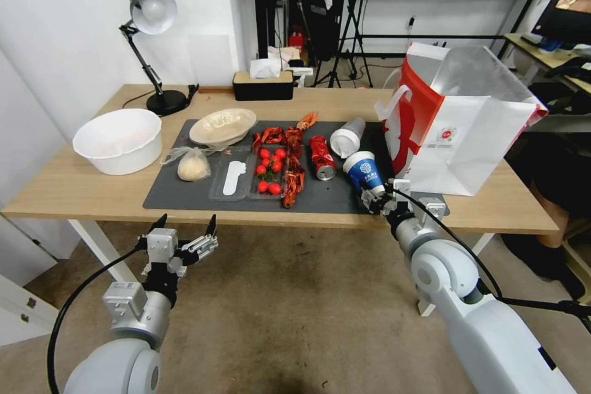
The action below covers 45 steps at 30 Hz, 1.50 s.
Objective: Pick up the trash from the table and place it into the takeout bag.
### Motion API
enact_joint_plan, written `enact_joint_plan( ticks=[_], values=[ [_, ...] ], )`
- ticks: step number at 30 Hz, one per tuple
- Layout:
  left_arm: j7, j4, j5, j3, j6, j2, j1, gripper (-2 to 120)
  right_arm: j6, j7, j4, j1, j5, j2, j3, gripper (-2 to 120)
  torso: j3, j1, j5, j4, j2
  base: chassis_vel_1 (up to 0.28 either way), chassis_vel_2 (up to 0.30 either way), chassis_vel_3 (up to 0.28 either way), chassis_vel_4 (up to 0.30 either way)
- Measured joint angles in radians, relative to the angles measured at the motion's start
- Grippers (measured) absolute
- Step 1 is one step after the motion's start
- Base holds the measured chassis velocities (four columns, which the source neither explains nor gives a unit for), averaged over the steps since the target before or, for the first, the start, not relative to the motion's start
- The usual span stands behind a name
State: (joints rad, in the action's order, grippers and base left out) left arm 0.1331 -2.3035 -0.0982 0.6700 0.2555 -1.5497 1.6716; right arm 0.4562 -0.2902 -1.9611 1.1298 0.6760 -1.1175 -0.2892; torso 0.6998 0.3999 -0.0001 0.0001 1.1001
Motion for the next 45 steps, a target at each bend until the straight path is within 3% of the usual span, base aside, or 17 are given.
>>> enact_joint_plan(
  ticks=[8, 14, 16, 22, 24, 31, 33, 36, 45],
  values=[
    [-0.001, 0.003, 0.003, 0.0, -0.012, 0.0, 0.003, 100, -0.041, 0.013, -0.058, 0.034, 0.0, 0.0, -0.011, 4, 0.0, 0.0, 0.0003, 0.0, 0.0, 0.0, 0.0, 0.0, 0.0],
    [-0.002, 0.003, 0.003, -0.001, -0.015, 0.001, 0.003, 100, -0.119, 0.096, -0.162, 0.062, 0.036, 0.021, -0.053, 4, 0.0, 0.0, 0.0, -0.0002, 0.0, 0.0, 0.0, 0.0, 0.0],
    [-0.002, 0.003, 0.003, -0.001, -0.015, 0.002, 0.003, 100, -0.176, 0.161, -0.221, 0.062, 0.103, 0.046, -0.087, 4, 0.0, 0.0, 0.0001, -0.0001, 0.0, 0.0, 0.0, 0.0, 0.0],
    [-0.002, 0.002, 0.003, -0.003, -0.015, 0.003, 0.003, 100, -0.237, 0.195, -0.279, 0.01, 0.217, 0.106, -0.14, 4, 0.0, 0.0, 0.0001, -0.0001, 0.0, 0.0, 0.0, 0.0, 0.0],
    [-0.002, 0.002, 0.006, -0.004, -0.019, 0.001, 0.005, 100, -0.258, 0.149, -0.286, -0.079, 0.287, 0.168, -0.178, 4, 0.0, 0.0, 0.0003, -0.0002, 0.0, 0.0, 0.0, 0.0, 0.0],
    [-0.001, -0.002, 0.009, -0.003, -0.033, 0.0, 0.015, 100, -0.248, 0.008, -0.223, -0.219, 0.36, 0.241, -0.225, 4, 0.0, 0.0, 0.0003, 0.0, 0.0, 0.0, 0.0, 0.0, 0.0],
    [-0.001, -0.004, 0.011, -0.003, -0.039, 0.0, 0.019, 100, -0.216, -0.078, -0.196, -0.264, 0.386, 0.255, -0.233, 4, 0.0, 0.0, 0.0003, -0.0003, 0.0, 0.0, 0.0, 0.0, 0.0],
    [-0.001, -0.004, 0.013, -0.003, -0.041, -0.001, 0.02, 100, -0.197, -0.127, -0.184, -0.285, 0.397, 0.26, -0.234, 4, 0.0, 0.0, 0.0002, -0.0002, 0.0, 0.0, 0.0, 0.0, 0.0],
    [-0.001, -0.006, 0.015, -0.003, -0.044, -0.002, 0.023, 100, -0.165, -0.215, -0.148, -0.329, 0.422, 0.269, -0.227, 4, 0.0, 0.0, 0.0001, -0.0001, 0.0, 0.0, 0.0, 0.0, 0.0]
  ],
)
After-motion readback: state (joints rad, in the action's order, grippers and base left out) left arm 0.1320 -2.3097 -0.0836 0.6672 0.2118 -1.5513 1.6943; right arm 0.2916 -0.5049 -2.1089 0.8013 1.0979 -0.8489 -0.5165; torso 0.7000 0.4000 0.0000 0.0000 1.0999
